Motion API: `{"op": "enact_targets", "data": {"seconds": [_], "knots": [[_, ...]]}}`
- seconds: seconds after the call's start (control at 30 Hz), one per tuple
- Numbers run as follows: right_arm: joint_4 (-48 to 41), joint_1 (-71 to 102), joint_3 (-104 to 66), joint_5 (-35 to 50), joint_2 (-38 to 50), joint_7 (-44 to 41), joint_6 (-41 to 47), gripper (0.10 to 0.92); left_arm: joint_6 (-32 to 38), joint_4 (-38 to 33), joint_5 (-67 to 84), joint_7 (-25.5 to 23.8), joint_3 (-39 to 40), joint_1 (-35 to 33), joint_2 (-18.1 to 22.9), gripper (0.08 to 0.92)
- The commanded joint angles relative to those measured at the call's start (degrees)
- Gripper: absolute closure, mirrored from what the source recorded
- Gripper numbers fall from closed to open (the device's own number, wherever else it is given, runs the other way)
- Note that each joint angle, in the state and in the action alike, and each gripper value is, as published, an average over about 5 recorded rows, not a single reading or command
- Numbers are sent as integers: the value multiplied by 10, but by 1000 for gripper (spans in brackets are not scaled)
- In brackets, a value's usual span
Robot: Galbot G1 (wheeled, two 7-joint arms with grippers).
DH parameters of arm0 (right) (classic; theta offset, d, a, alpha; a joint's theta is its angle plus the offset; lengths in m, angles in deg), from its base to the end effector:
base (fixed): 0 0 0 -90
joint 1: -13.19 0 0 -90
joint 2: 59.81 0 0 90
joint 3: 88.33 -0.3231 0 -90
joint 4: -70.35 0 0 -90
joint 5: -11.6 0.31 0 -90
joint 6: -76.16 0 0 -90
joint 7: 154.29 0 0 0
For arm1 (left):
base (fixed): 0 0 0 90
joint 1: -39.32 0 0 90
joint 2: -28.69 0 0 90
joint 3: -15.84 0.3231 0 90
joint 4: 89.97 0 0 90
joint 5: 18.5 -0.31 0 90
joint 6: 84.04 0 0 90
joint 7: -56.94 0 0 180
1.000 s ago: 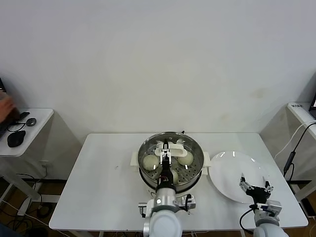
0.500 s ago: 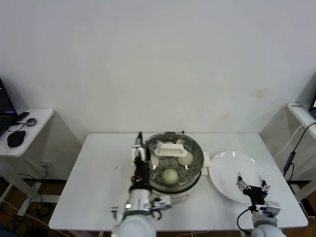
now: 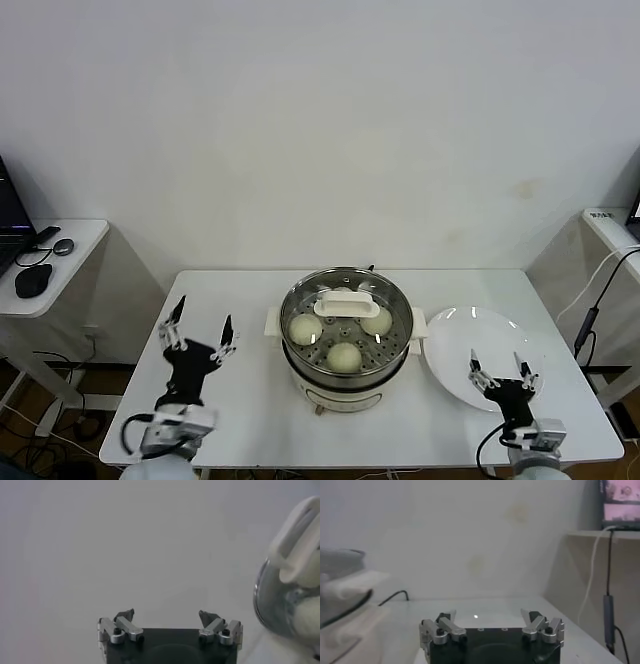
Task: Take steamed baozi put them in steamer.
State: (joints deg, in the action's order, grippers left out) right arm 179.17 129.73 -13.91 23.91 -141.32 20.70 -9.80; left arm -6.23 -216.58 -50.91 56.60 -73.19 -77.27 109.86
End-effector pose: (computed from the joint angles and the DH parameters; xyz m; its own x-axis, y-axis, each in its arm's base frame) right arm 0.1595 -0.1109 -0.3133 -0.9799 0.1182 0.1608 0.1162 0.9930 -0.0219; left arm 0.1611 0.0171 -0.2341 -0.9997 -0.0248 0.0012 -0.0184 0.7736 0.6334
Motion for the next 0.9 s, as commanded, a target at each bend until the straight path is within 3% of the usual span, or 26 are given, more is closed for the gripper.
{"op": "enact_targets", "data": {"seconds": [0.03,0.9], "knots": [[25,33,-6,-2,-3,-3,-13,203,147,90,309,4,-123,-69,0,177],[63,75,-38,-62,-41,-20,7,203,90,81,349,-22,-92,-88,-12,177]]}}
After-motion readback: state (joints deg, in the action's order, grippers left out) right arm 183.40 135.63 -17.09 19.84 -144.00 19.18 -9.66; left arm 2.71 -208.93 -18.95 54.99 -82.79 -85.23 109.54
